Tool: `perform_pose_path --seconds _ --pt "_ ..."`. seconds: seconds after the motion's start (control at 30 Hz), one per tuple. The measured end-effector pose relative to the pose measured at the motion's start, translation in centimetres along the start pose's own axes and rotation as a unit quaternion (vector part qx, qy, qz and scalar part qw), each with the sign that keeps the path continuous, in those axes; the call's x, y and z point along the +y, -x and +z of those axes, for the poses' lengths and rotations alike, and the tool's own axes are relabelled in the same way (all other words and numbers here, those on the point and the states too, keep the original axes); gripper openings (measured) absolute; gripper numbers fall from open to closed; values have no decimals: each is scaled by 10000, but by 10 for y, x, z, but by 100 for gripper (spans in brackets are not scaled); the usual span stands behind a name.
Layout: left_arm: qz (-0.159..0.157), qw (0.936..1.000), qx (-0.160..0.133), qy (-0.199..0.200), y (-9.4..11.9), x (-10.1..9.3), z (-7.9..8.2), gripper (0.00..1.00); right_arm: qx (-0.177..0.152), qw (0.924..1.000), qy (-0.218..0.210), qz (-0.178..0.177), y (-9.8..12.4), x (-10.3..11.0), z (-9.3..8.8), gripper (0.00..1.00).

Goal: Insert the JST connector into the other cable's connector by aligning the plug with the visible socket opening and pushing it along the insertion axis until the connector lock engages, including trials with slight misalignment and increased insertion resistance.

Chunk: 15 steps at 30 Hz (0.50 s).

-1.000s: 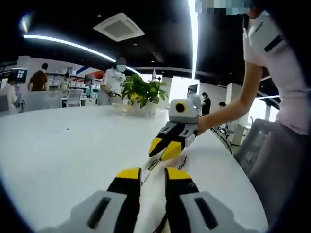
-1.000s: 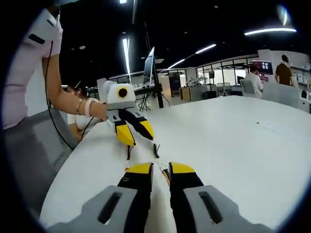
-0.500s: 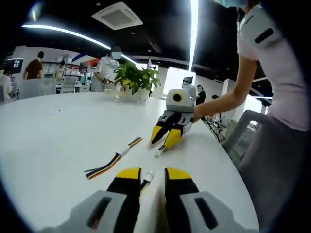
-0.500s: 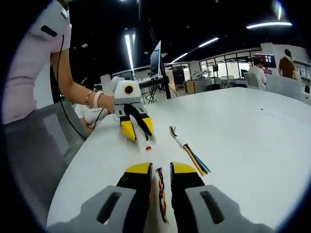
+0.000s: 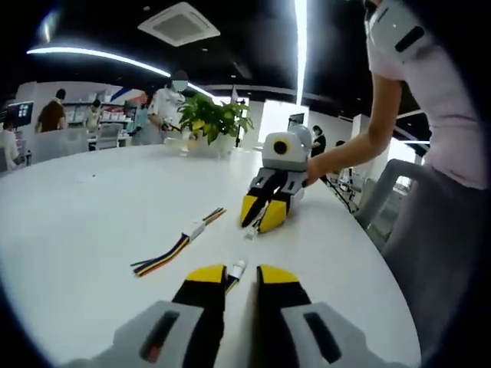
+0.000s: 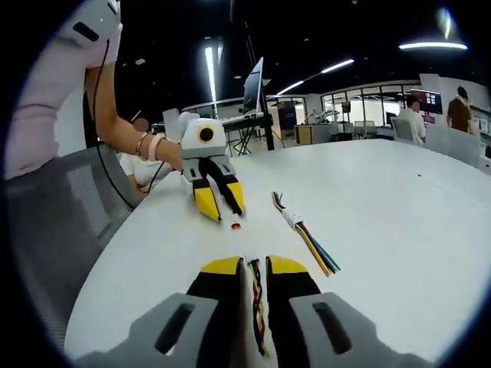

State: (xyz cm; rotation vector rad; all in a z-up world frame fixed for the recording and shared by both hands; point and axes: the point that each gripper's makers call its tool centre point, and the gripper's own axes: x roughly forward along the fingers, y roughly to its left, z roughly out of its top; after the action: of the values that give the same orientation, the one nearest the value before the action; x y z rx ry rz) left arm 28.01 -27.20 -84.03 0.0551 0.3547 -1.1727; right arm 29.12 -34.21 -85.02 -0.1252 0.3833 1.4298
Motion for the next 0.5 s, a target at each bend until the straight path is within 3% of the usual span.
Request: perform_pose_path --seconds 0.5 --pt "95 9996 28 -259 -4 0 1 2 -21 10000 49 25 -3 5 1 5"
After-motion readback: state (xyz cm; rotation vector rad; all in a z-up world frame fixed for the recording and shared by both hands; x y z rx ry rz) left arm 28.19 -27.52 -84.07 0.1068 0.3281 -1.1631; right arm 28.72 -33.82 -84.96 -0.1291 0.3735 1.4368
